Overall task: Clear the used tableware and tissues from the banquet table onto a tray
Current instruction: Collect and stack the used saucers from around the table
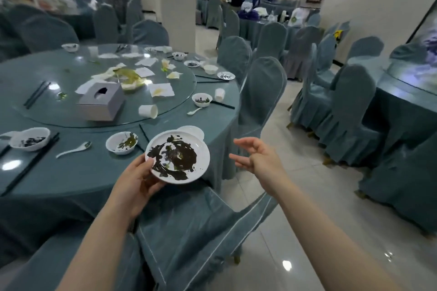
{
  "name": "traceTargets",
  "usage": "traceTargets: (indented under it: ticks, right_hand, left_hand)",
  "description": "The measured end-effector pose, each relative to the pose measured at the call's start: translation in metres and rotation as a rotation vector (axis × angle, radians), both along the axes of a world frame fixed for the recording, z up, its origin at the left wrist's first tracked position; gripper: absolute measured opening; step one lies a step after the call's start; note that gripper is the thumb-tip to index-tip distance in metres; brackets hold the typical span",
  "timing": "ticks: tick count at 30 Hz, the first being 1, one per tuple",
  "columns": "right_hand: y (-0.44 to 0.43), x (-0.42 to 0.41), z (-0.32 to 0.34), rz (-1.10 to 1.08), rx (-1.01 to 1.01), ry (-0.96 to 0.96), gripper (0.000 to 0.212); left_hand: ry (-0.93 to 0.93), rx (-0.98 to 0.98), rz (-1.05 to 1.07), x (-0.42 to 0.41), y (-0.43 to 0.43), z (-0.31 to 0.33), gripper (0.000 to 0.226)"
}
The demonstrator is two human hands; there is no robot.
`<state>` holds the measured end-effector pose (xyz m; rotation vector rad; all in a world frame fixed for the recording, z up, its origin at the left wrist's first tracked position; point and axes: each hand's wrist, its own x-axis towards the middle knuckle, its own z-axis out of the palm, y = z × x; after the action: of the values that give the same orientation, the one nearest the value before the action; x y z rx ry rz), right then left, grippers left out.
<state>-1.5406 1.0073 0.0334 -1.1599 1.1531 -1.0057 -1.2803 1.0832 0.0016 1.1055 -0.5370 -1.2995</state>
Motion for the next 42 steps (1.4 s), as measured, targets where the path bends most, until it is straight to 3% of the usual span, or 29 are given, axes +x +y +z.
traceTargets:
  ticks: [3, 8, 13, 20, 26, 29, 32, 42]
  right_hand:
    - [-0.053, 0.003, -0.011, 0.095, 0.047, -0.024, 0.059]
    - [-0.151, 0.019, -0.035, 0.276, 0.143, -0.068, 0.024]
    - [-0.233, 0.044, -0.077, 0.471, 0.234, -0.011, 0.031]
    - [-0.300, 0.080, -0.153, 0.592, 0.373, 0.139, 0.019]
    - [-0.328, 0.113, -0.201, 0.477, 0.566, 0.276, 0.005]
    - [-0.334, 0.126, -0.211, 0.404, 0.554, 0.335, 0.016]
    - [-0.335, 0.136, -0.212, 0.387, 0.536, 0.379, 0.011]
    - [-0.295, 0.128, -0.176, 0.502, 0.526, 0.244, 0.011]
  left_hand:
    - [0.001, 0.019, 0.082, 0.004, -0.022, -0.006, 0.023]
    - [0.029, 0.075, 0.281, 0.003, -0.059, -0.018, 0.022]
    - [0.046, 0.127, 0.464, -0.011, -0.095, -0.029, 0.021]
    - [0.058, 0.193, 0.603, -0.026, -0.123, -0.045, 0.026]
    - [0.046, 0.221, 0.701, -0.026, -0.113, -0.054, 0.024]
    - [0.071, 0.233, 0.762, -0.029, -0.105, -0.058, 0.023]
    - [0.074, 0.253, 0.782, -0.034, -0.099, -0.062, 0.023]
    - [0.056, 0.242, 0.806, -0.041, -0.074, -0.058, 0.024]
